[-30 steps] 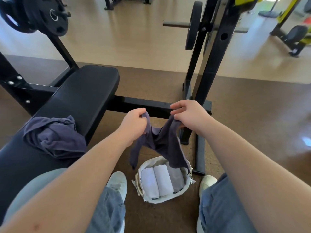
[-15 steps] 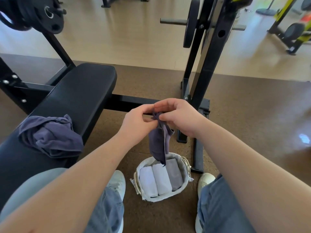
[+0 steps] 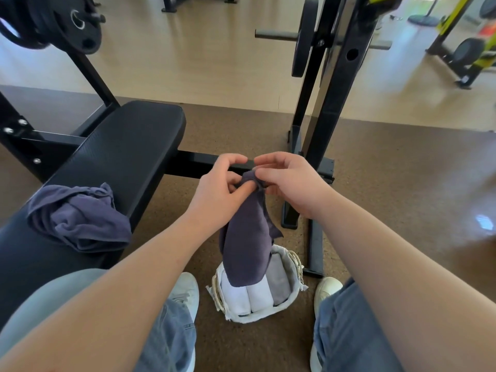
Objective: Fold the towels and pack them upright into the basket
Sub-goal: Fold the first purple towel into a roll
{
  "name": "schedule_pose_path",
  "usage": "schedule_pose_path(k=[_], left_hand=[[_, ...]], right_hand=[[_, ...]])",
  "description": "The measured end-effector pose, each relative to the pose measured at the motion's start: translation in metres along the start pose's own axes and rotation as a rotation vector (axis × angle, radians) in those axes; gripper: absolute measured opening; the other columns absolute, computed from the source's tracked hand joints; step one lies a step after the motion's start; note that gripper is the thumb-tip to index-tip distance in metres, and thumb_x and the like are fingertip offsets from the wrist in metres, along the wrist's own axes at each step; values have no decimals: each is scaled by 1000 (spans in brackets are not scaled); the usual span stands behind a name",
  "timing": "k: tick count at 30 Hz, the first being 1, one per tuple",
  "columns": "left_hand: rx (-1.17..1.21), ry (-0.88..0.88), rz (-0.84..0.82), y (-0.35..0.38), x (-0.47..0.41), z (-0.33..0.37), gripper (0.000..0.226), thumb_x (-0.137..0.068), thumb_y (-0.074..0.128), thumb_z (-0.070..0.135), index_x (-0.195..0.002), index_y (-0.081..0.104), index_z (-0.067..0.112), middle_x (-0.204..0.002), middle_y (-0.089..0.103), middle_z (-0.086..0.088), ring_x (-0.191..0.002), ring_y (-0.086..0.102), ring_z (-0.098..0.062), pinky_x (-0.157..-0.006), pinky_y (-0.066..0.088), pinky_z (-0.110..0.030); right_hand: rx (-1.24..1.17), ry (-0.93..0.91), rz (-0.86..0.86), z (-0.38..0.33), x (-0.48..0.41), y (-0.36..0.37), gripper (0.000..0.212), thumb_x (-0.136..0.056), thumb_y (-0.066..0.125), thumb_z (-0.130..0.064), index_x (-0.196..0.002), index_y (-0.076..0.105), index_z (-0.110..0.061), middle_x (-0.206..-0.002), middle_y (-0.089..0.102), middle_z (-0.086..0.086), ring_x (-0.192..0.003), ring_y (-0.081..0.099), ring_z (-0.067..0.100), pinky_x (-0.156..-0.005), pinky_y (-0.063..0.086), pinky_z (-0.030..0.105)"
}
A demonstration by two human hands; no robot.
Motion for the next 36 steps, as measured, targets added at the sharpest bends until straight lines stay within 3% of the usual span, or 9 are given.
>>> schedule_pose_path(k=[4,7,10,15,17,21,23,27,36], left_hand=[[44,0,30,-8,-3,1,16,-98,68,23,-109,58,28,-82,72,4,-72,70,-11,-59,56,-21],[-22,57,70,-15,0,9,27,-96,70,23,-116,55,33,-95,70,10,-77,68,-7,-65,55,-16],[-270,191,156,-24,3,22,22,-94,70,24,-113,61,28,-113,57,9,-78,57,-2,-72,44,-10],[-331,298,137,-24,1,27,16,-93,68,27,-107,75,24,-114,57,8,-102,52,2,-86,45,-14],[-279,291,150,-25,-1,28,11,-92,70,25,-102,75,23,-109,60,11,-99,55,0,-82,44,-14],[-176,245,130,-22,-1,27,6,-93,70,25,-97,74,23,-104,65,14,-99,59,5,-78,42,-5],[-154,212,116,-21,-2,24,8,-94,69,27,-98,74,23,-105,65,15,-100,60,5,-78,45,-6],[-61,104,98,-22,-3,16,7,-97,65,27,-103,70,26,-99,68,14,-95,64,2,-78,52,-11],[-2,14,100,-24,-3,9,8,-96,68,24,-102,74,24,-91,72,15,-91,68,2,-78,55,-16]], right_hand=[[81,8,8,4,0,4,15,-99,67,-24,-101,79,-15,-90,74,7,-82,66,15,-77,57,30],[34,-34,10,-2,3,7,17,-102,63,-18,-105,77,-10,-98,75,19,-84,68,21,-80,61,33],[-39,-6,-33,0,7,12,19,-103,61,-17,-110,76,-7,-107,73,24,-89,70,26,-87,61,42],[-84,-4,-55,-1,8,15,20,-104,59,-12,-115,73,-2,-114,68,33,-93,65,31,-93,56,55],[-68,-27,-48,-3,8,14,19,-103,60,-11,-115,74,-5,-112,69,31,-92,65,30,-91,57,54],[42,-110,-2,-13,10,9,19,-104,60,-17,-110,78,-13,-96,77,13,-82,70,12,-72,59,23],[107,-146,5,-18,12,8,21,-105,59,-21,-109,79,-15,-90,78,1,-78,71,3,-67,56,15],[219,-197,-22,-23,13,10,21,-104,61,-29,-103,81,-24,-87,78,-3,-89,72,15,-77,59,27],[329,-265,-48,-29,14,10,23,-105,57,-24,-105,80,-21,-90,76,6,-90,70,24,-82,58,37]])
Point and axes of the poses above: each hand's wrist, its own x-axis away from the middle knuckle, its own y-axis out of the palm, z = x × y, the point moved 10 cm from there along -x, towards the middle knuckle
